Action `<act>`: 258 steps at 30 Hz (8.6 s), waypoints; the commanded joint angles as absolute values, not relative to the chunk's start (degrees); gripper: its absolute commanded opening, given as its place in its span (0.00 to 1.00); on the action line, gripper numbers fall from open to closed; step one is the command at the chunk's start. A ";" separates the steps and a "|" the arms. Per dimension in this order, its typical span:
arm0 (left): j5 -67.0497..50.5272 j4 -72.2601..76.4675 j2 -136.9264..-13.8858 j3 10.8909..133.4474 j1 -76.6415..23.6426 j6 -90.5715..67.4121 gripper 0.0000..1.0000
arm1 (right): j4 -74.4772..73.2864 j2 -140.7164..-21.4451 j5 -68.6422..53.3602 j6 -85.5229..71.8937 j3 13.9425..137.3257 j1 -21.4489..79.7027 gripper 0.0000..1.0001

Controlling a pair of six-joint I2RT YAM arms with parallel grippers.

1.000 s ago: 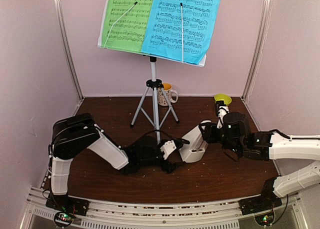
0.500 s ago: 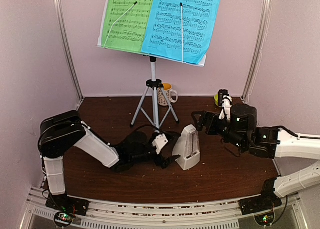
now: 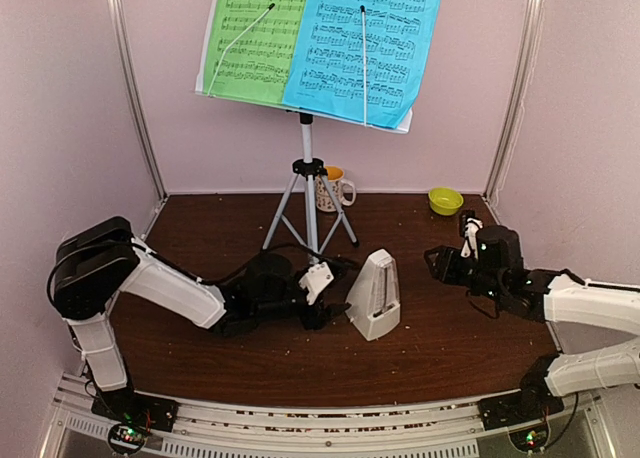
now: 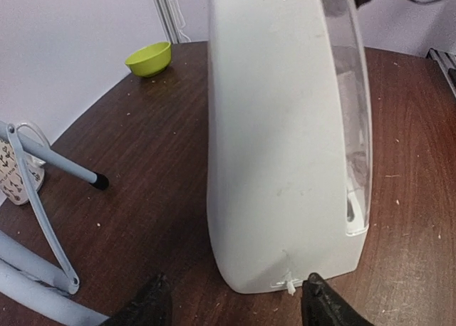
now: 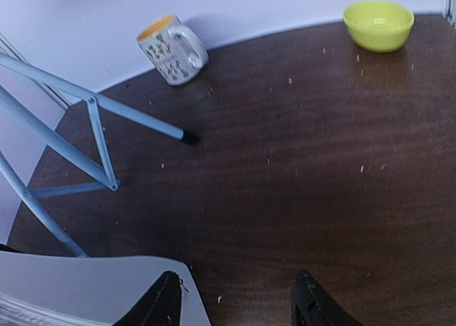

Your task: Set up the instrument practice props

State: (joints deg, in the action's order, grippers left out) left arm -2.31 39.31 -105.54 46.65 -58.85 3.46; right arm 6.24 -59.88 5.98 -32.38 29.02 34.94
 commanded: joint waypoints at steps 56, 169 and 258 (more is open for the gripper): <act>9.28 26.11 -106.64 65.00 -62.53 -16.37 0.93 | 27.94 -67.61 3.23 -30.49 19.35 45.76 0.45; 14.21 34.40 -101.34 74.84 -66.44 1.40 0.00 | 41.70 -76.06 9.67 -29.00 21.46 48.47 0.06; -9.39 21.51 -99.85 67.61 -60.80 -1.41 0.98 | 18.06 -56.08 -7.04 -29.68 27.45 38.96 1.00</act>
